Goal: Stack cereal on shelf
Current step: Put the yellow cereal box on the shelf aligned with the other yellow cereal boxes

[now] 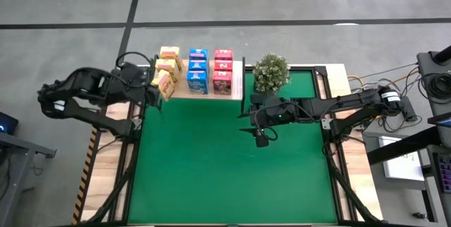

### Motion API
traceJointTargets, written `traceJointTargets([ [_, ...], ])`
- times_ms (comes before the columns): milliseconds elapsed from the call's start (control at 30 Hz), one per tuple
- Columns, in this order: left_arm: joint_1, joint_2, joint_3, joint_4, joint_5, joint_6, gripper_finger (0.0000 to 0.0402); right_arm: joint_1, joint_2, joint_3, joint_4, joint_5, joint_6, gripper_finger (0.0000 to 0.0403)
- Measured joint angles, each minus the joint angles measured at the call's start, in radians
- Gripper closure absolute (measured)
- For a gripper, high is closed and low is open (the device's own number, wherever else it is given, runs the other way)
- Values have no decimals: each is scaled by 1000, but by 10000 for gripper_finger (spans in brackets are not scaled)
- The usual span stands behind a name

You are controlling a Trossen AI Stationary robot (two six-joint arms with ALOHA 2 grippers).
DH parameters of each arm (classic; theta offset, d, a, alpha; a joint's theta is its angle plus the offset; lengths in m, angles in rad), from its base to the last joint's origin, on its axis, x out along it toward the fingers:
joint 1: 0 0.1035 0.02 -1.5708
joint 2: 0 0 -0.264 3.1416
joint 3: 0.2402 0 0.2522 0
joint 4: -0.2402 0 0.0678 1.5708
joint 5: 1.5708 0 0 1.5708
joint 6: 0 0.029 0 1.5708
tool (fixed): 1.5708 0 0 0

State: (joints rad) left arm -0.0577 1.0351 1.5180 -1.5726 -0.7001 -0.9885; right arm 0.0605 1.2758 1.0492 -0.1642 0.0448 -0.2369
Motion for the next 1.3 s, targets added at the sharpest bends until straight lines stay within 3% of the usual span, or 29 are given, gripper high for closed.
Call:
traceJointTargets([
  [267,126,46,41,5,147,75,110,0,0,-2,-2,0,-19,202],
  [533,352,132,42,37,294,321,115,0,0,-2,-2,0,-25,202],
  [700,451,166,59,38,318,421,117,0,0,-2,-3,0,-22,202],
  [1300,481,227,73,61,298,498,118,0,1,-3,-10,0,-21,202],
])
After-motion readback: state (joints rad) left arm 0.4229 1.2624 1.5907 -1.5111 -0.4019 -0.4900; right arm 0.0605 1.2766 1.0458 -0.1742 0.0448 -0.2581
